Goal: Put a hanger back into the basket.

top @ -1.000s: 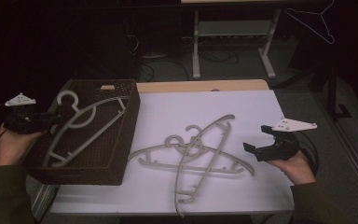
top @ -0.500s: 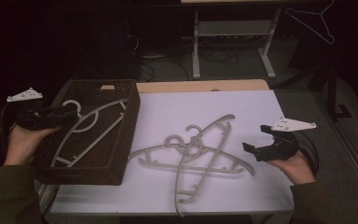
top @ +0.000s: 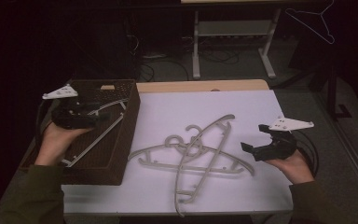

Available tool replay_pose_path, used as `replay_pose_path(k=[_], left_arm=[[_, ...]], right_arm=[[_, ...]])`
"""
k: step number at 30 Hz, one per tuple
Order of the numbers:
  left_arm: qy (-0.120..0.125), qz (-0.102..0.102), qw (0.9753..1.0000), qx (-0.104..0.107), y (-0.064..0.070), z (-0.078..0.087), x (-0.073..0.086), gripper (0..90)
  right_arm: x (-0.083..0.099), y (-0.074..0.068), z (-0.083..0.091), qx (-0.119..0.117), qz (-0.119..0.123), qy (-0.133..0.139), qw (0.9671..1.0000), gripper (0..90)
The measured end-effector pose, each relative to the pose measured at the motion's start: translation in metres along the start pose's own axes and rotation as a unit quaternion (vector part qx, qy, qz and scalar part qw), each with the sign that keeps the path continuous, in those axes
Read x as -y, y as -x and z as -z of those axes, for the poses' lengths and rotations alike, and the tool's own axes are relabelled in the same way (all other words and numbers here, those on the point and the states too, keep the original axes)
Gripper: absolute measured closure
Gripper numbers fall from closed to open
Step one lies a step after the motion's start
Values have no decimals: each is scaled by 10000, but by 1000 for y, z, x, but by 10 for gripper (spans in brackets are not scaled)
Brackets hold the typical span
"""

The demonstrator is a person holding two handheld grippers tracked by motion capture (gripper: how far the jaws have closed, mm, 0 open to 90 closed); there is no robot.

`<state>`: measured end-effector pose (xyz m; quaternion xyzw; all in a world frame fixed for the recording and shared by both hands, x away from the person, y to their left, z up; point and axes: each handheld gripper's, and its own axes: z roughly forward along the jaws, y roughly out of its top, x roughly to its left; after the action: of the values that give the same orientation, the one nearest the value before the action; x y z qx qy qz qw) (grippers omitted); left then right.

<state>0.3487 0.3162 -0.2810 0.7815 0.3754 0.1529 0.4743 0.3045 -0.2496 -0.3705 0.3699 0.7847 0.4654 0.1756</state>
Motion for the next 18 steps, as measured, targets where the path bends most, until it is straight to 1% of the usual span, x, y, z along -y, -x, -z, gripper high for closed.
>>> replay_pose_path(k=[1,6,10,11,14,18], left_arm=[[-23,-15,10000,32,5,-4,-1,269],[-43,-26,9997,225,34,-26,-6,255],[-158,-120,9990,389,58,-45,-7,251],[-208,-149,9988,417,64,-50,-7,250],[-283,-151,9981,522,77,-64,-3,252],[-477,-196,9967,619,95,-86,6,254]], right_arm=[[0,-1,0,-7,-33,-25,10000,11],[0,-1,0,4,22,14,10000,12],[0,-1,0,-10,22,13,10000,12],[0,-1,-1,-15,14,5,10000,12],[0,-2,-1,-22,2,-13,10000,12],[-1,-3,-2,-41,18,-13,10000,12]])
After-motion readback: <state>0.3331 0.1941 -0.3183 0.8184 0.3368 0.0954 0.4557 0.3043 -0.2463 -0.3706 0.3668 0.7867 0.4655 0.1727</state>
